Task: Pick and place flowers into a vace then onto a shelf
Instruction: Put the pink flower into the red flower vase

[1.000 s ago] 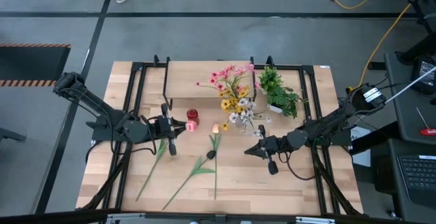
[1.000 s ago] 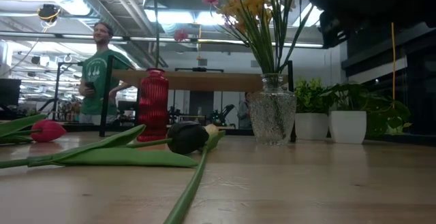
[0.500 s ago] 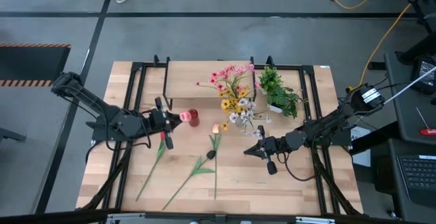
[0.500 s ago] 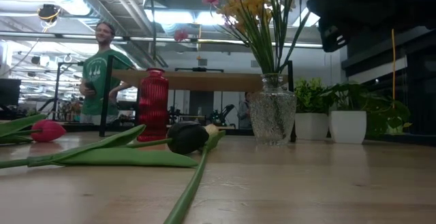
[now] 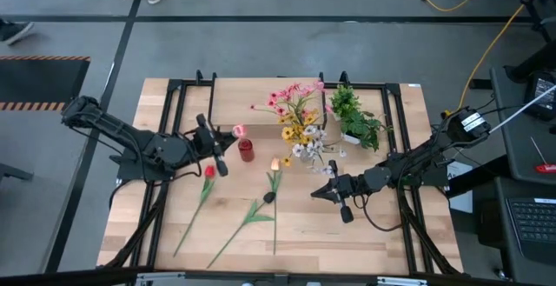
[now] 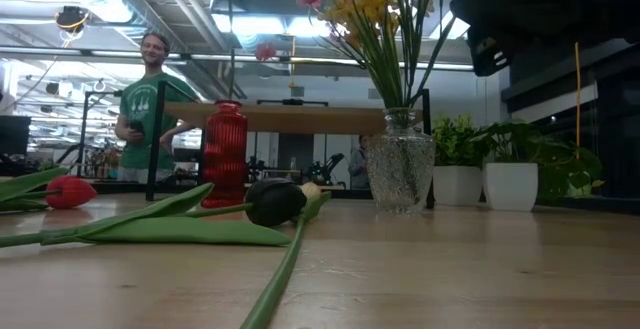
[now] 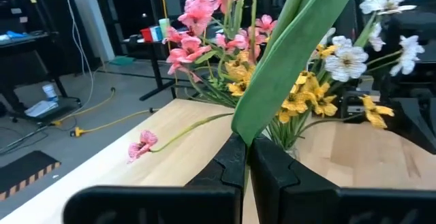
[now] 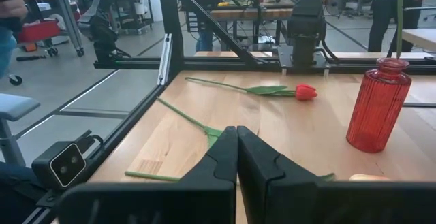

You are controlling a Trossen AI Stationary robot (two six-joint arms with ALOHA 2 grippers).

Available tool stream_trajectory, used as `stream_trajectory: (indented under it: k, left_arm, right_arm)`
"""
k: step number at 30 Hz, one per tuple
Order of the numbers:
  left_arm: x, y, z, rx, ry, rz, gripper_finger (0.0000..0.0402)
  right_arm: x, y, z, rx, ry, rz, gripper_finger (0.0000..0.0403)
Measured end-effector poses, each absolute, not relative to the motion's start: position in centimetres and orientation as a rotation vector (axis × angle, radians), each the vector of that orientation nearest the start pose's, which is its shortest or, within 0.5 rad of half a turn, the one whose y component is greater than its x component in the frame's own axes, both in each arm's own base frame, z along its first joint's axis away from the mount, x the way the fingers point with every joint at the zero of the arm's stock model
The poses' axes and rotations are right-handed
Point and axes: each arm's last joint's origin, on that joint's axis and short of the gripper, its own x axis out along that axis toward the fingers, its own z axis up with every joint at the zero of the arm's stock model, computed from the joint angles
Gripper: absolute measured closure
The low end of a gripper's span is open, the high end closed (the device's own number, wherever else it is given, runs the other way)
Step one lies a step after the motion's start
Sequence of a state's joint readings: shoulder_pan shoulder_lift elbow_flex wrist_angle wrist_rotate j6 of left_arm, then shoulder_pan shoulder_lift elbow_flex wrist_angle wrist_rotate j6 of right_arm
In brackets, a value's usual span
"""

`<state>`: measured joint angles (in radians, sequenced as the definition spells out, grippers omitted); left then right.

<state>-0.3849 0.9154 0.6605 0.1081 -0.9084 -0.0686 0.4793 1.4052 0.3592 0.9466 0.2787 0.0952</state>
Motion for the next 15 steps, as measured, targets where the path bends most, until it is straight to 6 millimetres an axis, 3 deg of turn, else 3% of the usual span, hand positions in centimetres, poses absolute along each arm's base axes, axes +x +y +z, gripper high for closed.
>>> stream_trajectory:
  k: [15]
  left_arm:
    - [19.3,-3.9,28.7,-0.075,0.158,0.561,0.0397]
  right_arm:
    - [22.2,10.7,17.2,0.056,0.102,0.196,0.0396]
